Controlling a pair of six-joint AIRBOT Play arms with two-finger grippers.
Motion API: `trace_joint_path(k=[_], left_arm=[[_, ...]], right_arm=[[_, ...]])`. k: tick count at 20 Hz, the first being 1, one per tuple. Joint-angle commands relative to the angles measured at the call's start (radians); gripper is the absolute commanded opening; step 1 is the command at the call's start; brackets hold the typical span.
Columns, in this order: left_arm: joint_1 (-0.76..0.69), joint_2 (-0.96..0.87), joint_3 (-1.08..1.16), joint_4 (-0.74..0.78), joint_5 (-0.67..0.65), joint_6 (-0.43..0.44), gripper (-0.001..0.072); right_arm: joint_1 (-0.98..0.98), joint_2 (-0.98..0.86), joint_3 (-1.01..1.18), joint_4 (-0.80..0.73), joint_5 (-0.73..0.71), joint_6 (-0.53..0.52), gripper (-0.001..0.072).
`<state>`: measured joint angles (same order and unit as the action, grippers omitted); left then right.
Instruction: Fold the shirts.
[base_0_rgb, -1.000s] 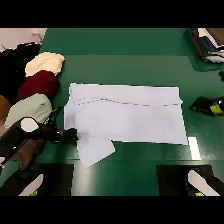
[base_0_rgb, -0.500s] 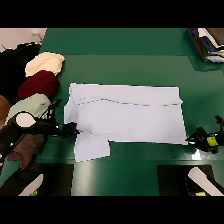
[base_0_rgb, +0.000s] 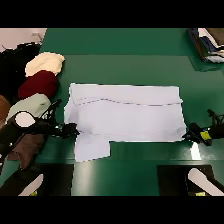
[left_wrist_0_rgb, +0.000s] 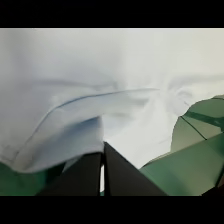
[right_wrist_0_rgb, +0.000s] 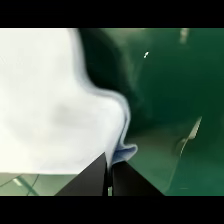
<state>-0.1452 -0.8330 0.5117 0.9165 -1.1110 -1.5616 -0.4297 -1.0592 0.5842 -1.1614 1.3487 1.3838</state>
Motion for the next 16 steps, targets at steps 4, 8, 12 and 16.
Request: trace_joint_path(k=[4,8,12,16], left_arm=[[0.0,0.0,0.243,0.137,0.01,0.023,0.0021],[0.0,-0.097,0.406,0.238,0.135,0.017,0.0022],[0.0,-0.312,0.493,0.244,0.303,0.018,0.0022],[0.0,-0.512,0.555,0.243,0.463,0.017,0.0023]], right_arm=[[0.109,0.112,0.239,0.008,0.027,0.041,0.0014],[0.201,-0.05,0.452,0.01,0.006,0.06,0.0014],[0.258,-0.259,0.64,0.011,-0.041,0.076,0.0014],[0.281,-0.446,0.804,0.028,-0.063,0.076,0.0015]])
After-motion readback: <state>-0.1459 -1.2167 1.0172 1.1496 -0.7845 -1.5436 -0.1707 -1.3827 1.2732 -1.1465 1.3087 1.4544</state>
